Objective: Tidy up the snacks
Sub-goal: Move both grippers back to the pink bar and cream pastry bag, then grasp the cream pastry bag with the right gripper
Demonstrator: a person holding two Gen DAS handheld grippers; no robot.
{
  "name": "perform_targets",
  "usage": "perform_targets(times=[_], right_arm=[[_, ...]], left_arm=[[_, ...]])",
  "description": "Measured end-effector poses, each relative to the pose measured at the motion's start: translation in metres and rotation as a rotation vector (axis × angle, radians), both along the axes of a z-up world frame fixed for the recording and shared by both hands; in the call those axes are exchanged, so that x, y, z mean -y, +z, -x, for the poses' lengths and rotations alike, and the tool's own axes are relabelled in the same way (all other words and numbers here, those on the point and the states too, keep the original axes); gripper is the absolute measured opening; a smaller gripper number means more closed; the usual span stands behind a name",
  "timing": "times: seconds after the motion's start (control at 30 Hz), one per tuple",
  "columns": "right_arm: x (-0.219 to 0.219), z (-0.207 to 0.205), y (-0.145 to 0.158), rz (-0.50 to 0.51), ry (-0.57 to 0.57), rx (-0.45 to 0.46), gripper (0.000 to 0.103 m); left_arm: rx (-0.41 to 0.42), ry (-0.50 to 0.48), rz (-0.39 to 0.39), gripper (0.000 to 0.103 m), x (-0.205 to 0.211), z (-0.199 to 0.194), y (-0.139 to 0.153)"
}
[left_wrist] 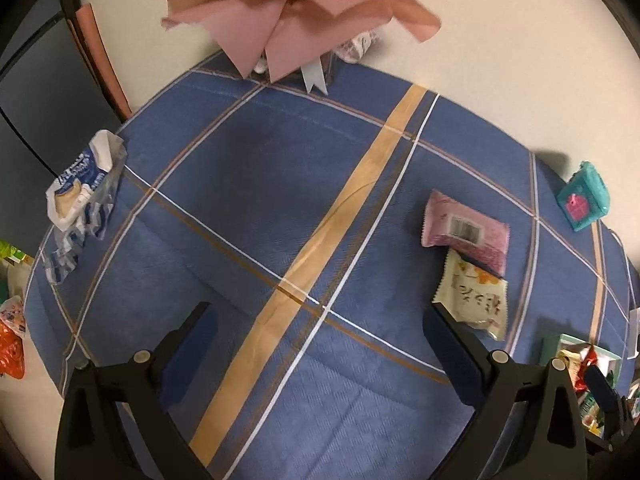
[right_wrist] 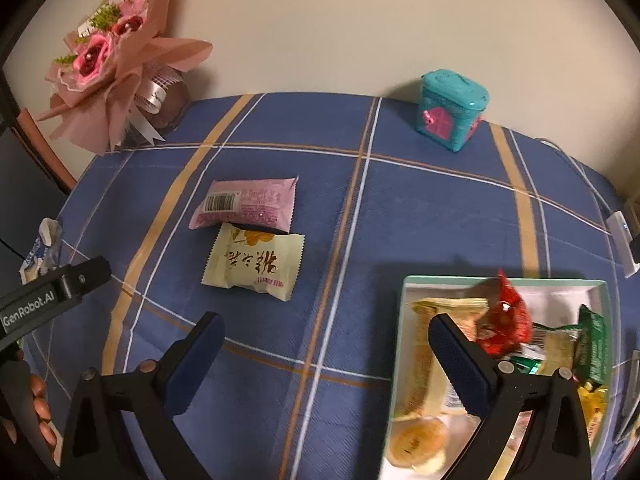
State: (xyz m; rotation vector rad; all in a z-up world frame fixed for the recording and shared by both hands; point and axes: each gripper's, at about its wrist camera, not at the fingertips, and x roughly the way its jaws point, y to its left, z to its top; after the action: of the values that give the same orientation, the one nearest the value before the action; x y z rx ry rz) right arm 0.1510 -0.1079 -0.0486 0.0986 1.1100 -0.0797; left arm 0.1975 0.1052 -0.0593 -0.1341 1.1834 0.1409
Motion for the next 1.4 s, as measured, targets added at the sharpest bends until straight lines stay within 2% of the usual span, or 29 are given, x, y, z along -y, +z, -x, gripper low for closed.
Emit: perform_targets(times=[0.27, 0.47, 1.0, 1.13, 1.3, 1.4], right_arm=[[-0.014, -0.023, -0.024, -0.027, -0.015, 0.013, 0.103], [-0.026, -0.046, -0.051, -0.032, -0.020, -0.023, 0.103], [-0.068, -0.084, -0.083, 0.003, 0.020, -0.064, 0.103], [-0.070, -0.085, -0.085, 0.042, 0.021, -0.063, 0.103], [-0.058, -0.087, -0.087, 0.044, -0.017, -0.065, 0.102], [-0.049, -0.083, -0.085, 0.039, -0.035, -0.068, 0.096]], left_arm=[[-0.015, 0.001, 0.022, 0.102, -0.005, -0.023, -0.030], [-0.023, 0.016, 0.019, 0.102, -0.014, -0.035, -0.047], [-0.014, 0.060, 0.038, 0.102, -0.041, -0.042, -0.060], [-0.022, 0.046, 0.048, 0.102, -0.037, -0.043, -0.063], [-0.022, 0.029, 0.050, 0.102, -0.029, -0.045, -0.064], [-0.019, 0.006, 0.053, 0.102, -0.020, -0.045, -0.063]])
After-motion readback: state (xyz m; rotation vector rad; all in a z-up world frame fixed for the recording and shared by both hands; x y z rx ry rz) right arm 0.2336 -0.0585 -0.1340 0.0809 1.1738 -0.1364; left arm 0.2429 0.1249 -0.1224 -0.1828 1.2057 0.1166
